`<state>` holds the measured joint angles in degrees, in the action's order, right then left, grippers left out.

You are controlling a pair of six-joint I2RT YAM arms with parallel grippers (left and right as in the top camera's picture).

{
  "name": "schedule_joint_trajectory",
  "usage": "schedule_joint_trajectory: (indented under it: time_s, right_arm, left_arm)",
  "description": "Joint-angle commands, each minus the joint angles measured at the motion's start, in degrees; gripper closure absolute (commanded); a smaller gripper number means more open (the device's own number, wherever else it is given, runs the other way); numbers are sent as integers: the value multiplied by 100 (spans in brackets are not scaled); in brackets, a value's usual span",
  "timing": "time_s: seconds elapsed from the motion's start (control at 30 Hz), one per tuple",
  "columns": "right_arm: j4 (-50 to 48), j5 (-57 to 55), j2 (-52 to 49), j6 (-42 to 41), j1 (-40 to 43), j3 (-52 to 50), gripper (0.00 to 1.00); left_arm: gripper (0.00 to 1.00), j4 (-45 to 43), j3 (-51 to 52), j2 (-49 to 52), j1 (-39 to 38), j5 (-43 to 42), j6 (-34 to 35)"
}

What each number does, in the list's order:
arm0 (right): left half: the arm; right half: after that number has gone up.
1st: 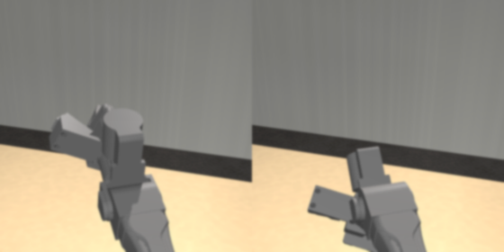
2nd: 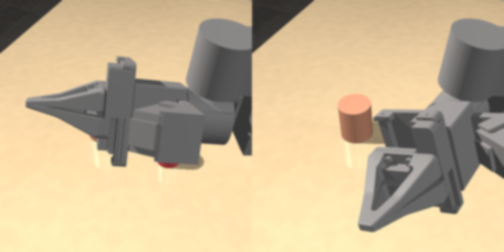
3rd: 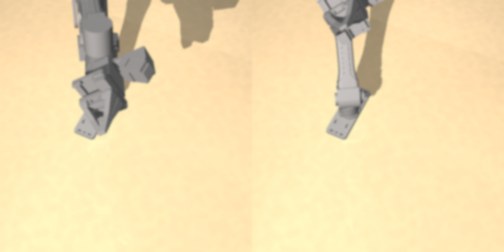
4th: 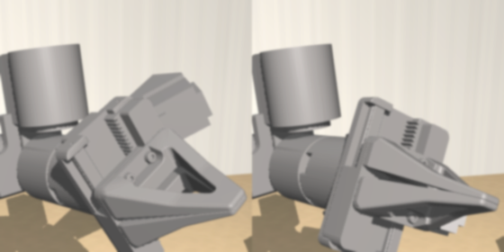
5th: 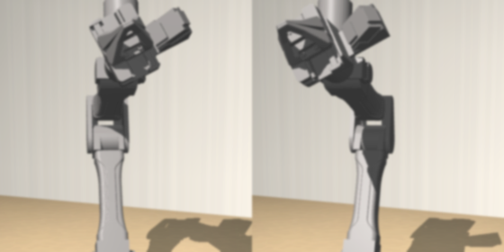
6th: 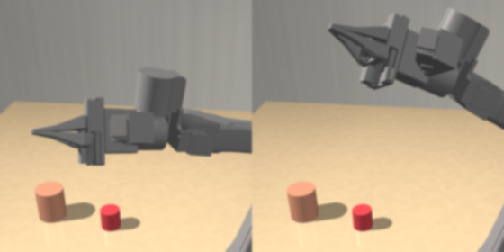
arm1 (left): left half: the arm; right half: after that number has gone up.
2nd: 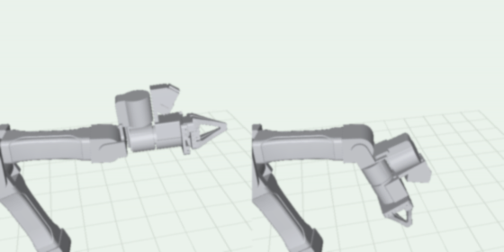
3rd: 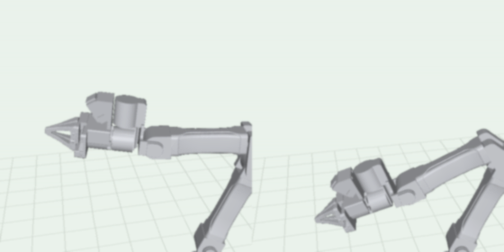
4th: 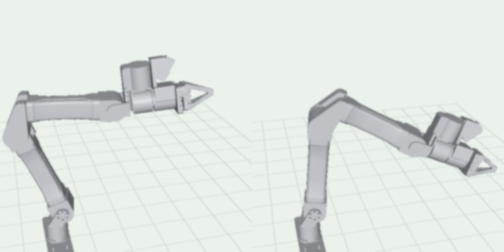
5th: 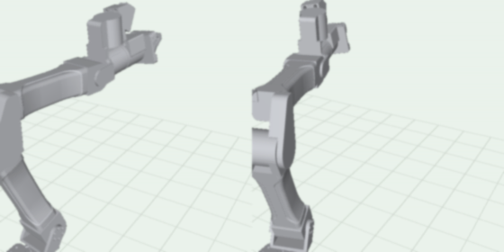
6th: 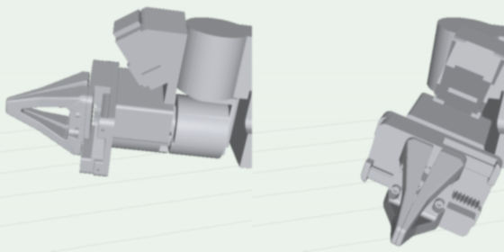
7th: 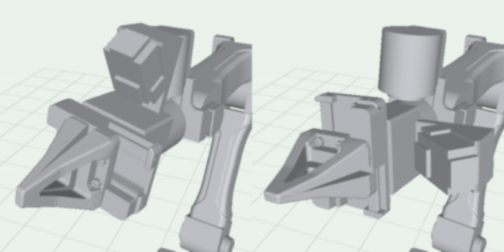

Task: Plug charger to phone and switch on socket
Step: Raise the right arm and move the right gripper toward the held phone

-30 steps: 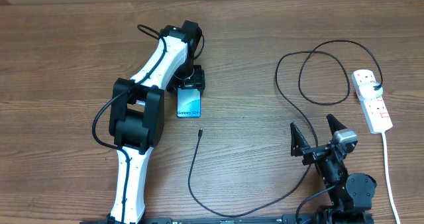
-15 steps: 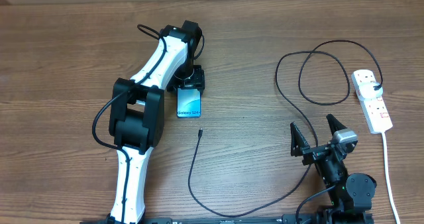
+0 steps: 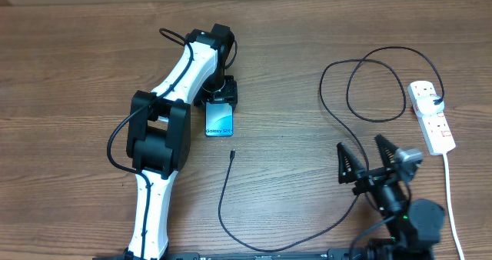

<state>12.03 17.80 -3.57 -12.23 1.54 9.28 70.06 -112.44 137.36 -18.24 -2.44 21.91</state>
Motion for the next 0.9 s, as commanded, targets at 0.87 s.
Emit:
schedule_joint_trajectory:
  time_s: [0.87]
  right_arm:
    - [4256, 2470, -7597, 72, -13, 5593, 0]
  left_arm:
    - [47, -68, 280, 540, 31, -37, -94]
